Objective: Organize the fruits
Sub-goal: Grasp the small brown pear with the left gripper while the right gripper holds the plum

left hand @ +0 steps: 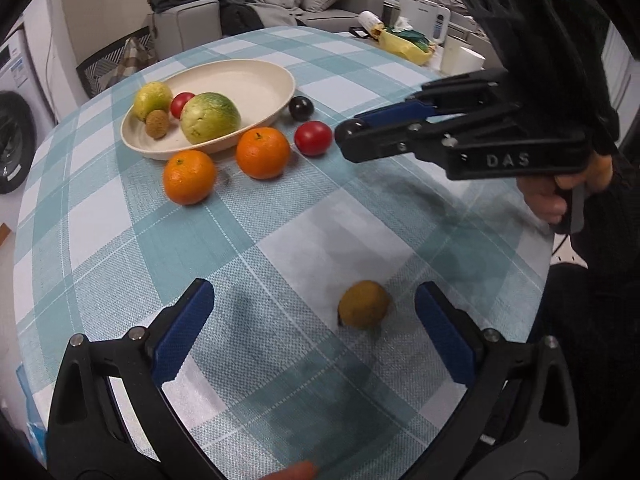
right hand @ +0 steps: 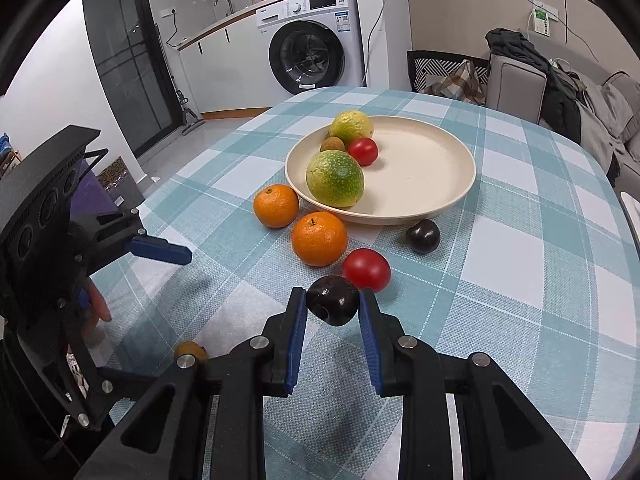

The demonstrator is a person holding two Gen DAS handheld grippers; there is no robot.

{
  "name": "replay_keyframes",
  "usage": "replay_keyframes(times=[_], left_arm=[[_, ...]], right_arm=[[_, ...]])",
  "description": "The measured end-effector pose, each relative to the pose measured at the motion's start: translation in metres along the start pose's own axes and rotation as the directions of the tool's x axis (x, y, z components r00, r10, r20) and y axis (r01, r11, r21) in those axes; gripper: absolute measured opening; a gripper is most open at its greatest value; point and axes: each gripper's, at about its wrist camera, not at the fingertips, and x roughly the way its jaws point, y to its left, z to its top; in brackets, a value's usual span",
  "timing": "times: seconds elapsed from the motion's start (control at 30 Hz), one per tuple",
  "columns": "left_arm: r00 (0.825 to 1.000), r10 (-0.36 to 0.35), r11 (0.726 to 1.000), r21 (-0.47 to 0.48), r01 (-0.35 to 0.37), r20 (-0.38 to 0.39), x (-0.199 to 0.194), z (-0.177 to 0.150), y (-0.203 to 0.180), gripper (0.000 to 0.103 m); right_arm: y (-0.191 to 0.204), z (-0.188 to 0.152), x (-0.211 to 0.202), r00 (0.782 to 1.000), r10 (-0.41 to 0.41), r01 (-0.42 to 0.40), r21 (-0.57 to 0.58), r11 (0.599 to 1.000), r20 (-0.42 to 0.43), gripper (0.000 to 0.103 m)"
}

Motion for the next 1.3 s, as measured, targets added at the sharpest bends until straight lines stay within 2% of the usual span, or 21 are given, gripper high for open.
replay_keyframes(times=[0.1,0.27,0.4,0.43,0.57,0.8,1.1,1.3], left_arm=[[1.000,-0.018,1.000,0.014,0.018,0.002,-0.002,-0.003,-0.002,0.094],[0.999,-0.017,0.998,0.062,0.019,-0.030,0.006,-0.010,-0.010,0.063],[0.999,-0.041,0.994,0.098,0.044,-0.030,0.008,-0.013,-0.019,0.048],[0.998,-0.052,0.993,0.106,0.054,-0.027,0.008,-0.013,-0.020,0.040],[0.996,-0.082,0.987,0.135,0.083,-0.019,0.006,-0.016,-0.025,0.023],[0.996,-0.088,0.991,0.102,0.087,0.002,0.005,-0.012,-0.019,0.023],[0.989,-0.095,0.995,-0.017,0.098,0.113,-0.012,-0.002,0.007,0.023],[0.983,-0.031,0.994,-0.098,0.050,0.181,-0.017,0.007,0.018,0.023]], right_arm=[[-0.001,0.000,0.000,1.000,0.001,-0.001,0.003,1.000,0.001,0.027],[-0.002,0.000,0.000,1.000,0.001,-0.001,0.007,1.000,0.000,0.027],[-0.002,0.000,0.000,1.000,0.003,-0.003,0.008,1.000,0.001,0.027],[-0.002,0.001,0.000,1.000,0.004,-0.004,0.008,1.000,0.001,0.027],[-0.002,0.001,0.000,1.000,0.003,-0.003,0.013,1.000,0.001,0.027],[-0.003,0.001,-0.001,1.000,0.002,-0.002,0.015,1.000,0.006,0.027],[-0.005,0.002,-0.004,1.000,0.004,-0.005,0.027,1.000,0.030,0.027],[-0.002,0.003,-0.006,0.999,0.008,-0.009,0.020,1.000,0.047,0.027]])
